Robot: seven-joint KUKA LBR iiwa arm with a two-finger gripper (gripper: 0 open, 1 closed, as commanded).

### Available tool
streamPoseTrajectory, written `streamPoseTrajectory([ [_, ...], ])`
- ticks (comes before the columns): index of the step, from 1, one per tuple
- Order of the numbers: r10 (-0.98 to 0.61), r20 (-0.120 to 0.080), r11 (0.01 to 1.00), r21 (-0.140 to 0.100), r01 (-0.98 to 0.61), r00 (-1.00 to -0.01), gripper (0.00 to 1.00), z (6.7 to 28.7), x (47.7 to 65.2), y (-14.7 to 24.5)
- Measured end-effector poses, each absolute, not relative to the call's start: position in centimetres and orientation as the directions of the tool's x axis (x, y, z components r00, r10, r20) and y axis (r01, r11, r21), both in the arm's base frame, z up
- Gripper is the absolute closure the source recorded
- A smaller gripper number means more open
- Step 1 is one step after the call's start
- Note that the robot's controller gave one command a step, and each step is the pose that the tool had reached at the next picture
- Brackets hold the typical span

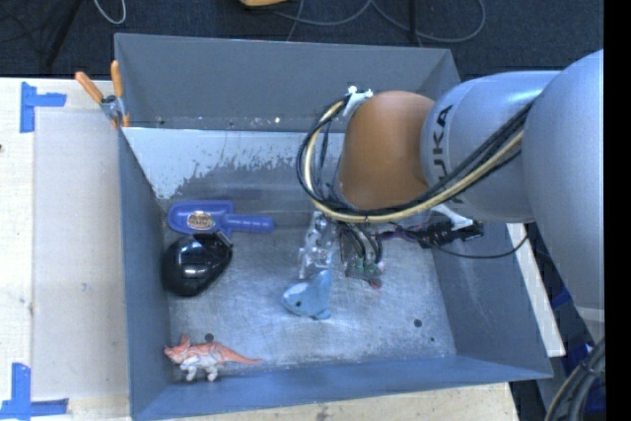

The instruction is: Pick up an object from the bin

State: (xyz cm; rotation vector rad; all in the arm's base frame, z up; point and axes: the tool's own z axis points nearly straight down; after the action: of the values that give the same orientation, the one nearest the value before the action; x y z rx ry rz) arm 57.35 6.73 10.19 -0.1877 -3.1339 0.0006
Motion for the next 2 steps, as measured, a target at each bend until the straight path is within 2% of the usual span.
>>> streamPoseTrajectory([
  [1,0.121,0.001,0.993,0.000,0.121,-0.993,0.00,10.23,57.39,6.72],
  [2,0.122,0.001,0.993,0.000,0.122,-0.993,0.00,10.23,57.39,6.71],
])
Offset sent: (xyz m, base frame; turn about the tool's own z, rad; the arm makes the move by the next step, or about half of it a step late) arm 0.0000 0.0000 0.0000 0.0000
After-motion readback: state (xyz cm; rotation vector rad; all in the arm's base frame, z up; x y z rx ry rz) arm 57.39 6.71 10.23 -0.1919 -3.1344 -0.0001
